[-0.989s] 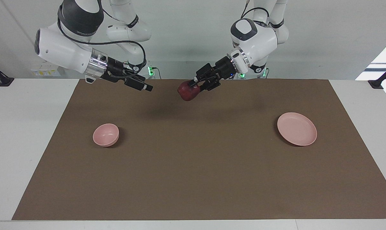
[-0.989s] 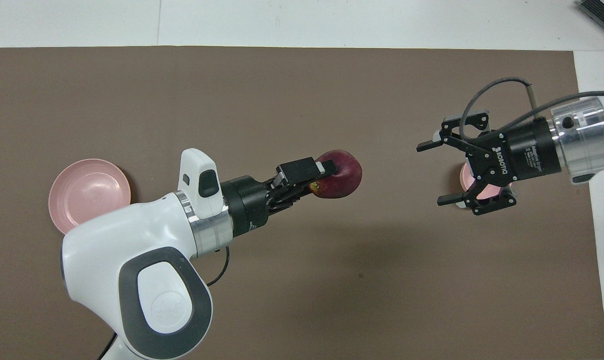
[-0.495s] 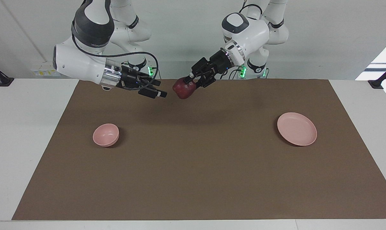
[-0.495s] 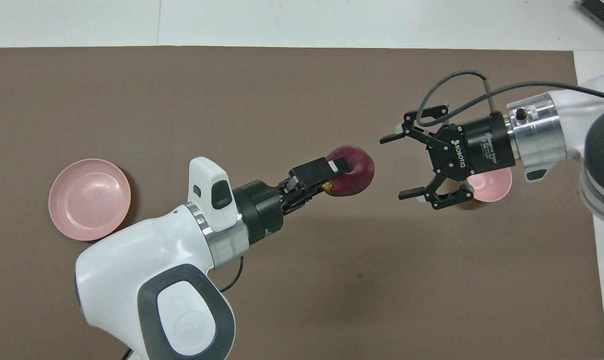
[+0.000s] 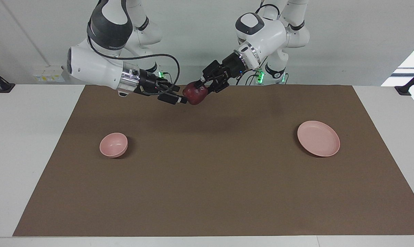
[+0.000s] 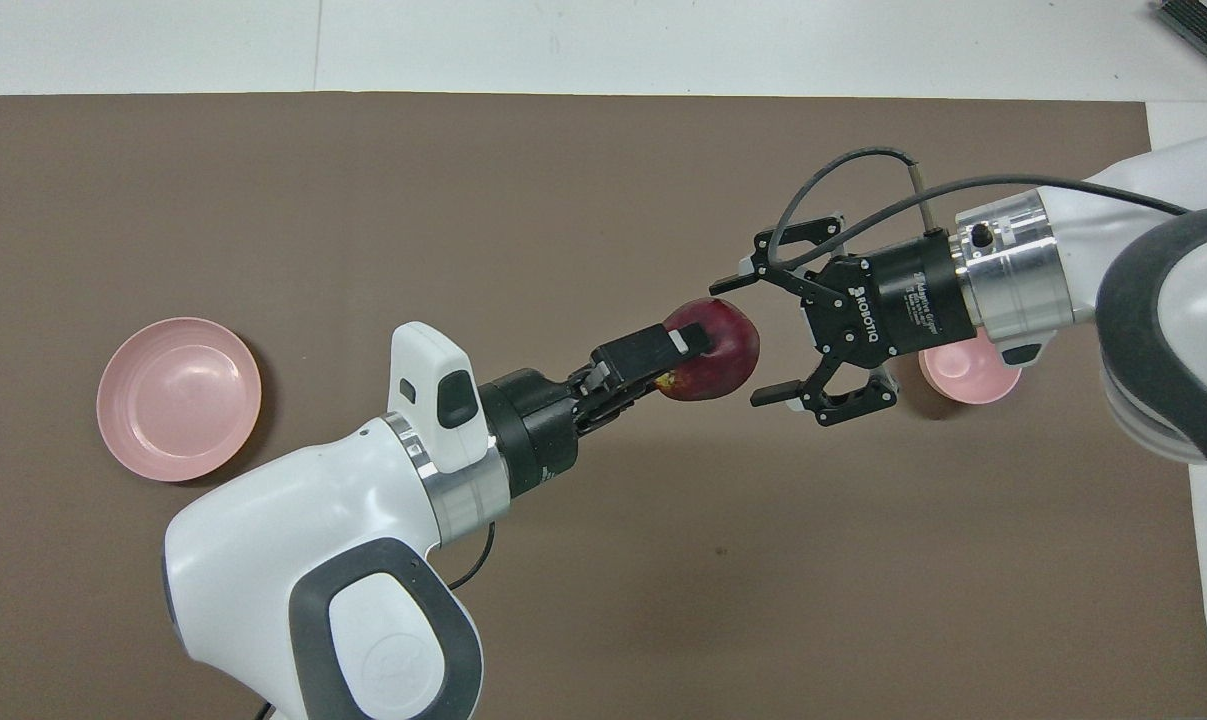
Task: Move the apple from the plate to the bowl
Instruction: 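Close the right gripper on the apple held by the left gripper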
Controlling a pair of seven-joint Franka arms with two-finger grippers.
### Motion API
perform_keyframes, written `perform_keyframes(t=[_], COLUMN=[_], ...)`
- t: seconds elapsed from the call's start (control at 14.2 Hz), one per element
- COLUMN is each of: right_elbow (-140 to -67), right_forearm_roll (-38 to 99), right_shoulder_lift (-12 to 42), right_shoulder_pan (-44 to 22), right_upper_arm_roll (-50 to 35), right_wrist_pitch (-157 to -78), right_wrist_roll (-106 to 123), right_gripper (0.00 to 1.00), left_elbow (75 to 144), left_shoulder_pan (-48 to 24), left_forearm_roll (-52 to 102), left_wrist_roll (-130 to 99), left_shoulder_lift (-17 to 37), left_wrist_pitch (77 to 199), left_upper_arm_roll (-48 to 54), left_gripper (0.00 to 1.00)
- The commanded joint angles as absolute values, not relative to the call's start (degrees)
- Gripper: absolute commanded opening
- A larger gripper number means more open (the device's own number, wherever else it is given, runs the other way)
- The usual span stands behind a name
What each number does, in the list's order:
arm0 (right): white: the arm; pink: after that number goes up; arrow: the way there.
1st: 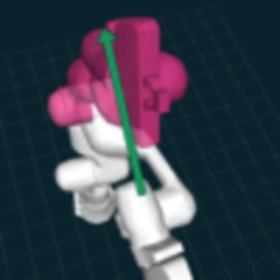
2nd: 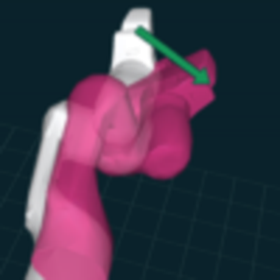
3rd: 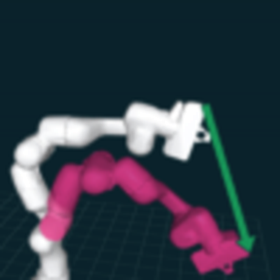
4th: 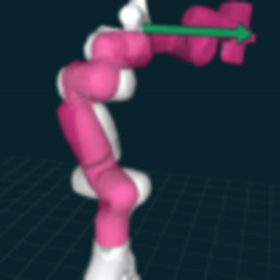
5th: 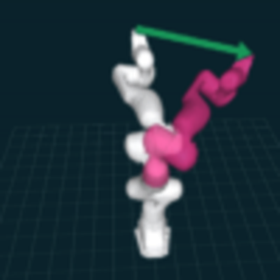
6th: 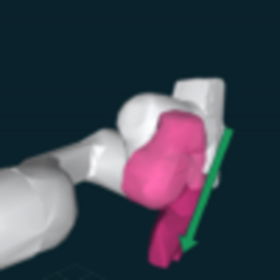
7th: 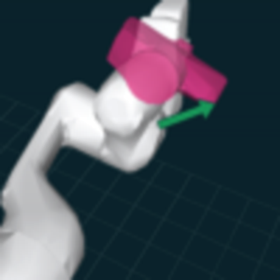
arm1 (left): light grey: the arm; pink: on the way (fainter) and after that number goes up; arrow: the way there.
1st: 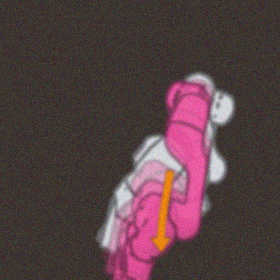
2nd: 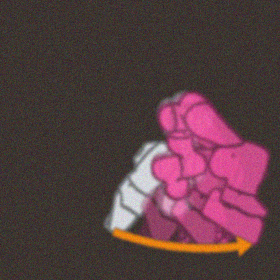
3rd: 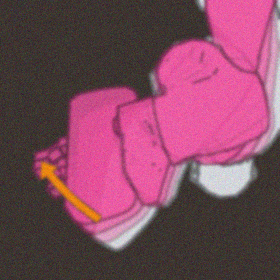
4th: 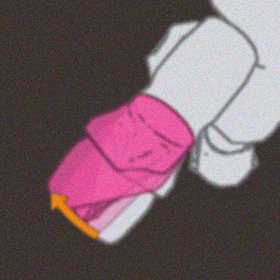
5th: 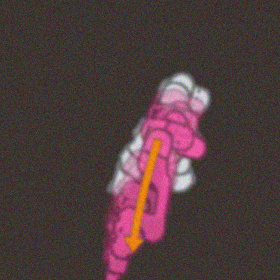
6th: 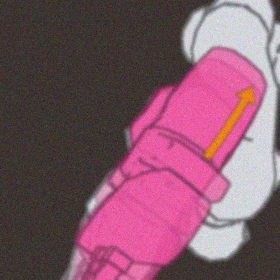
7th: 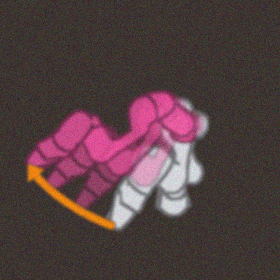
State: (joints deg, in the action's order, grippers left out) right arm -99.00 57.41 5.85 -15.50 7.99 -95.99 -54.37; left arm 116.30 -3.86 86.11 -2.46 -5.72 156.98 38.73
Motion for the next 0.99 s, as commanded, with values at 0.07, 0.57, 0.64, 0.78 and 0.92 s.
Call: perform_keyframes(t=[0.07,0.57,0.64,0.78,0.92], right_elbow=[-98.8,-99.1,-99.1,-99.1,-99.1], right_forearm_roll=[59.0,58.7,58.7,58.5,58.4], right_shoulder_lift=[6.0,6.2,6.2,6.2,6.2], right_shoulder_pan=[-17.1,-18.1,-18.1,-18.1,-18.1], right_upper_arm_roll=[7.8,7.8,7.8,7.9,7.8], right_wrist_pitch=[-96.9,-97.7,-97.8,-97.7,-97.7], right_wrist_roll=[-55.7,-55.7,-55.6,-55.4,-55.1], right_gripper=[1.0,1.0,1.0,1.0,0.47], left_elbow=[115.1,115.3,115.4,115.5,115.5], left_shoulder_pan=[-3.9,-3.9,-3.9,-3.8,-3.8], left_forearm_roll=[86.7,86.6,86.6,86.6,86.6], left_wrist_roll=[-2.6,-2.5,-2.5,-2.5,-2.5], left_shoulder_lift=[-5.0,-5.1,-5.1,-5.2,-5.2], left_wrist_pitch=[158.7,158.6,158.6,158.6,158.6], left_upper_arm_roll=[39.2,39.2,39.2,39.2,39.2], left_gripper=[0.0,0.0,0.0,0.0,0.0])
